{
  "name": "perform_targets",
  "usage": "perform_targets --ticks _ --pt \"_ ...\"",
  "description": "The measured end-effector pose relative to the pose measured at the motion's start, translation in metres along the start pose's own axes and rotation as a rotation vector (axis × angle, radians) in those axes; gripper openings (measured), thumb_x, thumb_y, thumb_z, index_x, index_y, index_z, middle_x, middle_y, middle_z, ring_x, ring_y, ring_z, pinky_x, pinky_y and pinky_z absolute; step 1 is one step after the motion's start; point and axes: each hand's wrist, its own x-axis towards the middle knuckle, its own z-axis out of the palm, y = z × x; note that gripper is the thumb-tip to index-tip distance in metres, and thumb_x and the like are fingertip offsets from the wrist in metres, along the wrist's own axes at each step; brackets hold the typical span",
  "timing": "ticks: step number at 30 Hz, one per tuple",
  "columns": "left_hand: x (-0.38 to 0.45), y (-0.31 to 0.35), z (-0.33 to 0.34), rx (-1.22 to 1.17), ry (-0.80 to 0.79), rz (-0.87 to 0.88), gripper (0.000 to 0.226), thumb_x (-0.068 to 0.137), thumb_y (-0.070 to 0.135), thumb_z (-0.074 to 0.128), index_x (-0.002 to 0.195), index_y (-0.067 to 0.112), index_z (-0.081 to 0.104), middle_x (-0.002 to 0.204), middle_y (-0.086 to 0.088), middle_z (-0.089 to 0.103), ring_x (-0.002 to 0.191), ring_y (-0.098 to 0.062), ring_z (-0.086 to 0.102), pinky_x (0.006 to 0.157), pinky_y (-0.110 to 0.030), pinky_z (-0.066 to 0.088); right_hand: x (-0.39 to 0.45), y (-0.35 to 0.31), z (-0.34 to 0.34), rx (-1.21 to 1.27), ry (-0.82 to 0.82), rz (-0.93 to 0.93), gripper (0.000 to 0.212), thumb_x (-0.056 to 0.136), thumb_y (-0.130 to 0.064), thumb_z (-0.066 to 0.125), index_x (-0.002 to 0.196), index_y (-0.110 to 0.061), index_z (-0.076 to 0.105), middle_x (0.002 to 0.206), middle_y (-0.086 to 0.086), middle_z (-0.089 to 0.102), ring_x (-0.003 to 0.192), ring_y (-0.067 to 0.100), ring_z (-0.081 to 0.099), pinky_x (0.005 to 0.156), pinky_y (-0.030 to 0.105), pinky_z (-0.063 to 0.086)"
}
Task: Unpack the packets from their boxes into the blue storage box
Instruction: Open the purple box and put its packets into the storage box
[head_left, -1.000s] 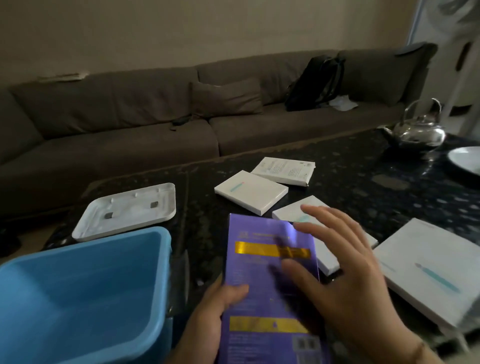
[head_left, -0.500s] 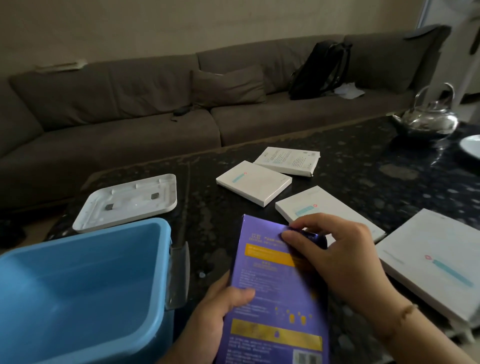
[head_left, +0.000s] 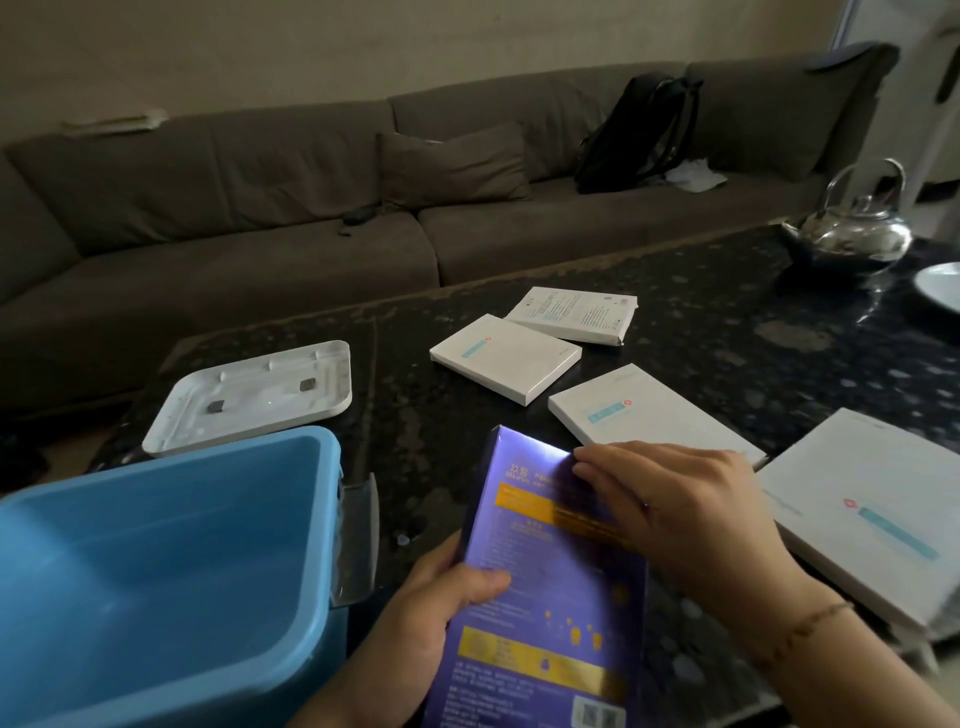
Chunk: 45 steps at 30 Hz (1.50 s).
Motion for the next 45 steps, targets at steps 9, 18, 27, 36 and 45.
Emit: perform_targets --ticks 9,18,27,36,45 --pt "-0.002 0.000 -0.001 0.047 0.040 -0.037 0.032 0.061 0.017 0.067 0.089 0.024 0.081 0.100 -0.018 0.075 0.082 -0.031 0.074 0.081 -0.044 0.056 -0.002 -0.001 0.002 0.000 -0.039 0.117 0.022 0.092 -0.029 0.052 0.088 -0.022 0.072 0.072 -0.006 0.071 0.060 0.018 0.067 0.049 0.027 0.050" --pt "0.000 0.001 0.001 0.009 0.052 -0.032 0.042 0.051 0.018 0.077 0.093 0.014 0.081 0.103 -0.022 0.073 0.085 -0.032 0.073 0.088 -0.045 0.052 -0.005 -0.003 0.001 0.361 -0.115 0.344 0.010 0.082 -0.036 0.070 0.091 -0.032 0.073 0.095 -0.024 0.071 0.084 -0.004 0.066 0.072 0.029 0.055" --pt "-0.005 0.004 0.010 0.076 0.028 -0.004 0.032 0.057 -0.003 0.074 0.075 0.021 0.082 0.084 -0.016 0.075 0.067 -0.025 0.072 0.065 -0.034 0.058 -0.002 -0.013 0.003 0.108 -0.143 0.248 0.009 0.091 -0.034 0.048 0.090 -0.032 0.057 0.088 -0.013 0.068 0.071 0.016 0.066 0.054 0.030 0.052" --pt "-0.006 0.003 0.004 0.031 -0.031 -0.099 0.036 0.056 0.002 0.075 0.087 0.020 0.082 0.095 -0.018 0.076 0.080 -0.029 0.074 0.078 -0.040 0.056 0.012 -0.017 -0.005 0.164 -0.441 0.639 0.022 0.095 -0.012 0.047 0.076 -0.023 0.048 0.075 -0.011 0.057 0.076 0.019 0.052 0.068 0.036 0.043" --pt "-0.008 -0.003 -0.005 -0.059 -0.242 -0.138 0.064 0.043 0.006 0.069 0.107 0.008 0.076 0.091 -0.022 0.069 0.085 -0.033 0.065 0.088 -0.044 0.044 0.018 0.003 -0.026 1.062 -0.615 1.187 0.040 0.104 -0.019 0.042 0.072 -0.011 0.066 0.066 0.006 0.065 0.051 0.008 0.055 0.048 0.017 0.042"
